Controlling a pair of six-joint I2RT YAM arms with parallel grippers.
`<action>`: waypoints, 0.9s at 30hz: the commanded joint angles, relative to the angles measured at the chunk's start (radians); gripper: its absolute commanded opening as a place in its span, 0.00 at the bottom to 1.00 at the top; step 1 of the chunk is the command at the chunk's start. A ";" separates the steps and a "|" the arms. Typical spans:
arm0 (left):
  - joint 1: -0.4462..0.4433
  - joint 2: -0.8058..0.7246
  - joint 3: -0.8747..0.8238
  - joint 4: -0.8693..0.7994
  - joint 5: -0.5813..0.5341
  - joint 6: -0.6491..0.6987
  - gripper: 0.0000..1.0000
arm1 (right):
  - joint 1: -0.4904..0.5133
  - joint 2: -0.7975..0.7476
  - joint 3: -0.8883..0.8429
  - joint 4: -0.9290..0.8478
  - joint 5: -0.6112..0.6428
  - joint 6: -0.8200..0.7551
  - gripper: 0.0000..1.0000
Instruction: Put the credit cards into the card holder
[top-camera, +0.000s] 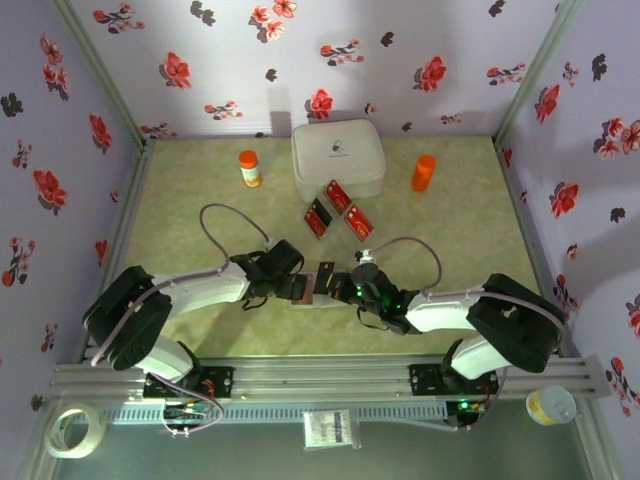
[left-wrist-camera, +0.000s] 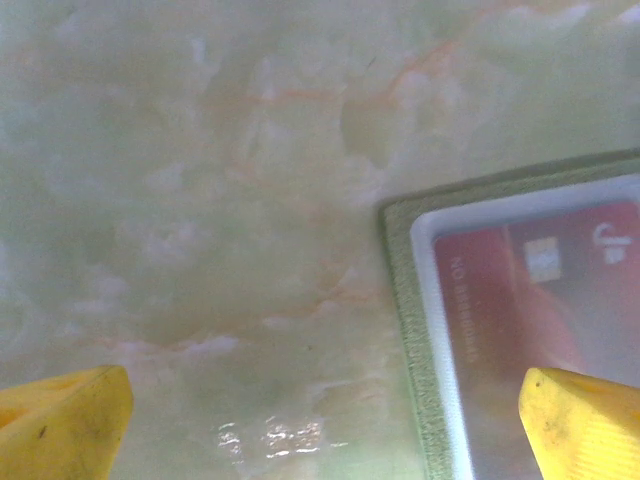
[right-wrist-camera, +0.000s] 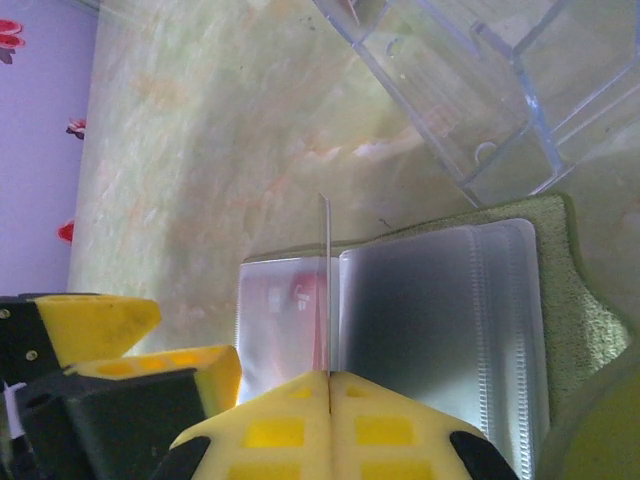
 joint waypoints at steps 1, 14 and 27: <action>-0.005 0.011 0.037 -0.013 0.008 0.037 1.00 | 0.010 0.011 -0.018 0.007 0.025 0.013 0.00; -0.010 0.057 -0.010 0.042 0.032 0.059 1.00 | 0.012 0.009 -0.018 0.007 0.023 0.015 0.00; -0.010 0.065 -0.044 0.016 0.006 0.008 1.00 | 0.013 0.011 -0.038 0.030 0.013 0.022 0.00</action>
